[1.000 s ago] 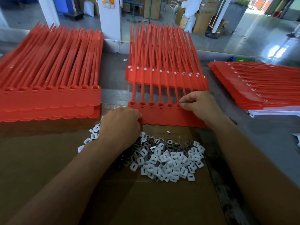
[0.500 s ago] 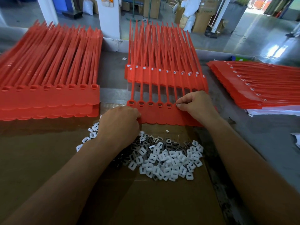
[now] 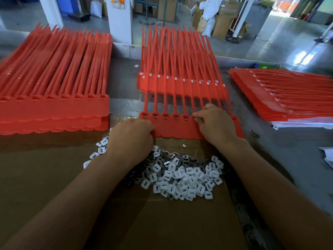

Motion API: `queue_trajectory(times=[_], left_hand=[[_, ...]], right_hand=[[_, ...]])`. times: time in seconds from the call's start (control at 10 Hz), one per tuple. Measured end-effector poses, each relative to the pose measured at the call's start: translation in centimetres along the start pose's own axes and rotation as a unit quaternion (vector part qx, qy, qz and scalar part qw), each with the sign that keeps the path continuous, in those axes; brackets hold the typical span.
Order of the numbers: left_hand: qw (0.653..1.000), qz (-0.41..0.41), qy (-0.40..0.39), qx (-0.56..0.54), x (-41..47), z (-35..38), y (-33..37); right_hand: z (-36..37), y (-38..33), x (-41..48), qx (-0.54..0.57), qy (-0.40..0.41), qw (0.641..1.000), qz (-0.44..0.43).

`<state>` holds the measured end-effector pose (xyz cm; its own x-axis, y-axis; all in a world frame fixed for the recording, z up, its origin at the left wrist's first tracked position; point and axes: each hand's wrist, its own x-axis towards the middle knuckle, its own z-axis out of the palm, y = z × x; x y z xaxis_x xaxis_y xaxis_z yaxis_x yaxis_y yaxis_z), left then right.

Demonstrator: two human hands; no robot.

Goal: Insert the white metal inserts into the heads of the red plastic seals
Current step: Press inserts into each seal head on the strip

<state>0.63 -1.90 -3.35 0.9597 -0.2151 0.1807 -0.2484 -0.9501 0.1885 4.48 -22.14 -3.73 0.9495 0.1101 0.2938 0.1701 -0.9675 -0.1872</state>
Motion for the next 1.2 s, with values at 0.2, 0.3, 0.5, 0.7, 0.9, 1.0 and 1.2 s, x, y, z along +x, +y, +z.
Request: queue_trajectory(times=[0.2, 0.3, 0.5, 0.7, 0.9, 1.0, 1.2], left_hand=[[1.000, -0.004, 0.003, -0.002, -0.1, 0.1, -0.1], [1.000, -0.004, 0.004, -0.001, -0.1, 0.1, 0.0], [1.000, -0.001, -0.002, 0.004, 0.0, 0.0, 0.0], [1.000, -0.006, -0.004, 0.008, -0.1, -0.1, 0.0], [1.000, -0.020, -0.004, 0.008, 0.1, 0.0, 0.1], [1.000, -0.019, -0.006, 0.008, 0.1, 0.0, 0.1], [1.000, -0.017, -0.004, 0.007, 0.0, 0.0, 0.0]], right_hand=[[-0.2, -0.1, -0.4, -0.031, -0.015, 0.999, -0.017], [-0.2, -0.5, -0.8, -0.075, -0.027, 0.996, -0.025], [-0.1, -0.4, -1.4, -0.119, -0.052, 0.991, -0.035], [-1.5, 0.4, -0.9, 0.135, -0.089, 0.985, 0.066], [-4.2, -0.6, -2.8, 0.224, -0.219, 0.950, -0.014], [-4.3, -1.8, -3.4, 0.221, -0.297, 0.928, -0.044], [-3.8, -2.5, -3.5, 0.217, -0.287, 0.931, -0.059]])
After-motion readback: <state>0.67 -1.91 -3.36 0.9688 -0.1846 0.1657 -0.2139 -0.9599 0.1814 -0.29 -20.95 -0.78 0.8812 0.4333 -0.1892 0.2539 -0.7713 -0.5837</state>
